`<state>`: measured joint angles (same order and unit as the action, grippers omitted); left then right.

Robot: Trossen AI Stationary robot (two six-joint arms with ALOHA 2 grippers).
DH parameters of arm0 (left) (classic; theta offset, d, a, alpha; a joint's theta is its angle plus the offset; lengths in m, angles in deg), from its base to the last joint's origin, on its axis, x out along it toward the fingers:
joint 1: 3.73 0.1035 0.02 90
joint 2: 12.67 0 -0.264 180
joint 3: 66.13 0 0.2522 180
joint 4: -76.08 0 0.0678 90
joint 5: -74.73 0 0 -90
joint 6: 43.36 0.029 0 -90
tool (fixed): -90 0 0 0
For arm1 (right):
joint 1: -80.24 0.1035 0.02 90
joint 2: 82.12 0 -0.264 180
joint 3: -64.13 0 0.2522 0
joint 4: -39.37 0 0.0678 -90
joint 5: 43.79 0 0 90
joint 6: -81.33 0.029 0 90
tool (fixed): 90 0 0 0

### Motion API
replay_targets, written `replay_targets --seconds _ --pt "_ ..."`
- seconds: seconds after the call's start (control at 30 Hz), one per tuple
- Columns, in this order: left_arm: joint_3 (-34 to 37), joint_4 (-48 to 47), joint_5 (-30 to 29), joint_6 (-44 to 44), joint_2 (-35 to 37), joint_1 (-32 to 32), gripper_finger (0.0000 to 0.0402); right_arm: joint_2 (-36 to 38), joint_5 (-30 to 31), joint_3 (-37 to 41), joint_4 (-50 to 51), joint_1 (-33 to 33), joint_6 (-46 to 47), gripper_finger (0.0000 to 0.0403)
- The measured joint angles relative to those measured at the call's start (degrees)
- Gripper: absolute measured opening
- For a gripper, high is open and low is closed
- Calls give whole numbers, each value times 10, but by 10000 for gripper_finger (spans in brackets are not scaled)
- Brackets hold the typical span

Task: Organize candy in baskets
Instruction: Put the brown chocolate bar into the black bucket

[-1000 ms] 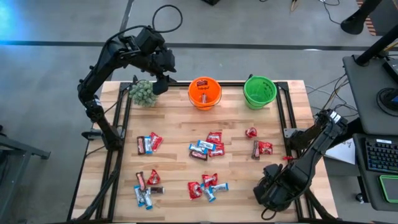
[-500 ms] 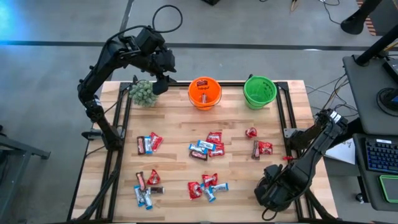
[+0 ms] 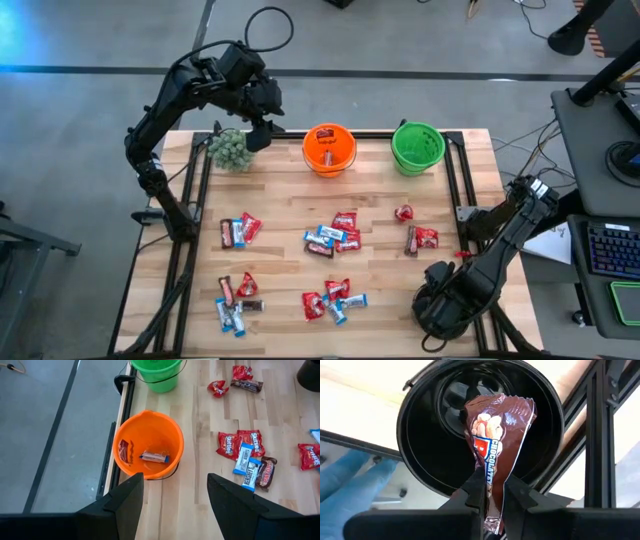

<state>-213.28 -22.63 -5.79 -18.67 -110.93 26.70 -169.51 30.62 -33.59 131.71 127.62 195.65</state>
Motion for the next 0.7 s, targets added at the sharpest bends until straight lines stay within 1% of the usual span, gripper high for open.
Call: replay_targets --seconds 0.13,0.6,0.7 --pt "0 0 0 1 0 0 201 0 -30 0 -10 0 -10 34" --pt "0 1 -1 3 0 0 201 0 -39 3 -16 0 -15 34" --pt "0 1 -1 5 0 0 201 0 -39 9 -30 0 -20 34"
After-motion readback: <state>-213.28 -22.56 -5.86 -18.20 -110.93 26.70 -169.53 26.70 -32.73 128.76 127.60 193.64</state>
